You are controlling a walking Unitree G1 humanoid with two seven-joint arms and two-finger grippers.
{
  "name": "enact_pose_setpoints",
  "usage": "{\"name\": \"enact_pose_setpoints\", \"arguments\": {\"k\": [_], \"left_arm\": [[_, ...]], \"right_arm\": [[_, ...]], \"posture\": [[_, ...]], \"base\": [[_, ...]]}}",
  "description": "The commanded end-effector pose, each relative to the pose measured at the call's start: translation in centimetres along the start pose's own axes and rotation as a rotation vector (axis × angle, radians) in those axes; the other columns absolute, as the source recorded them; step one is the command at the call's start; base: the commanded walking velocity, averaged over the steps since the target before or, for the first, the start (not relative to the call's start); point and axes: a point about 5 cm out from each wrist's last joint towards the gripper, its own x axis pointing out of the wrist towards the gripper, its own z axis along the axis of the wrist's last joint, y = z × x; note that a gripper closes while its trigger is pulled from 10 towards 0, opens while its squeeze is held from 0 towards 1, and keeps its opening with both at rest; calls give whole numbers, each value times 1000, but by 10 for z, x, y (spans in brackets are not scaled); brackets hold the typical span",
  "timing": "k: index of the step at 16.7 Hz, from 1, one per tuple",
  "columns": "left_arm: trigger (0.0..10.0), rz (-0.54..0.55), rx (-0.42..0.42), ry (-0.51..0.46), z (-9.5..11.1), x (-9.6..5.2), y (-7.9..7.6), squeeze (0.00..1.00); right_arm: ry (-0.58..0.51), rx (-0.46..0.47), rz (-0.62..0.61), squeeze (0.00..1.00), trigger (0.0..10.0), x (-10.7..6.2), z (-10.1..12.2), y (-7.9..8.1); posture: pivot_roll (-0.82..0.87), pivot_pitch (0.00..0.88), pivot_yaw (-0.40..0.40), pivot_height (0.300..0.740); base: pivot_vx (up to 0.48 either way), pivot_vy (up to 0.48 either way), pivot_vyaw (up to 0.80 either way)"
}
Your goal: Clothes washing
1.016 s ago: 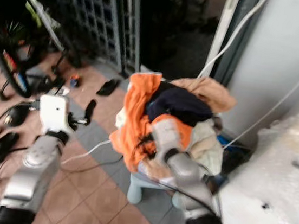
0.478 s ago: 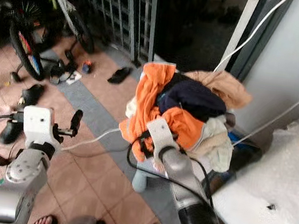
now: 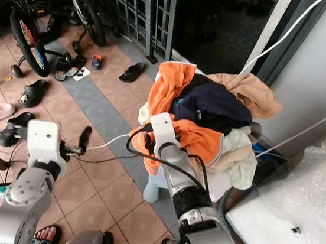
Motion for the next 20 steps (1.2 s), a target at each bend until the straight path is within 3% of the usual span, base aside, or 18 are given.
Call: {"name": "enact_pose_setpoints", "arguments": {"k": [1,4,10,12,13,16,20], "left_arm": [[10000,-104,-9,98,-13,-6,-6,0],[10000,-214,-8,177,-21,-6,-12,0],[10000,-312,51,187,-17,3,-27,0],[10000,-272,50,192,-17,7,-23,0],[10000,-162,26,220,-19,14,-16,0],[10000,-135,17,223,-19,20,-16,0],[10000,-117,30,210,-20,29,-18,0]], "right_arm": [[28,22,4,0,0,0,-7,4],[69,47,-21,0,0,-1,-21,-5],[66,95,-80,0,0,1,-23,-20],[52,110,-86,0,0,2,-19,-22],[41,126,-86,0,0,2,-17,-23],[14,168,-82,0,0,3,-11,-26],[-267,284,-85,0,0,-4,34,-44]], "posture": [[131,143,18,740],[122,127,18,740],[96,75,18,740],[91,56,16,740],[90,47,15,740],[79,24,6,740],[50,0,12,740]], "base": [[0,0,0],[0,0,0],[0,0,0],[0,0,0],[0,0,0],[0,0,0],[0,0,0]]}}
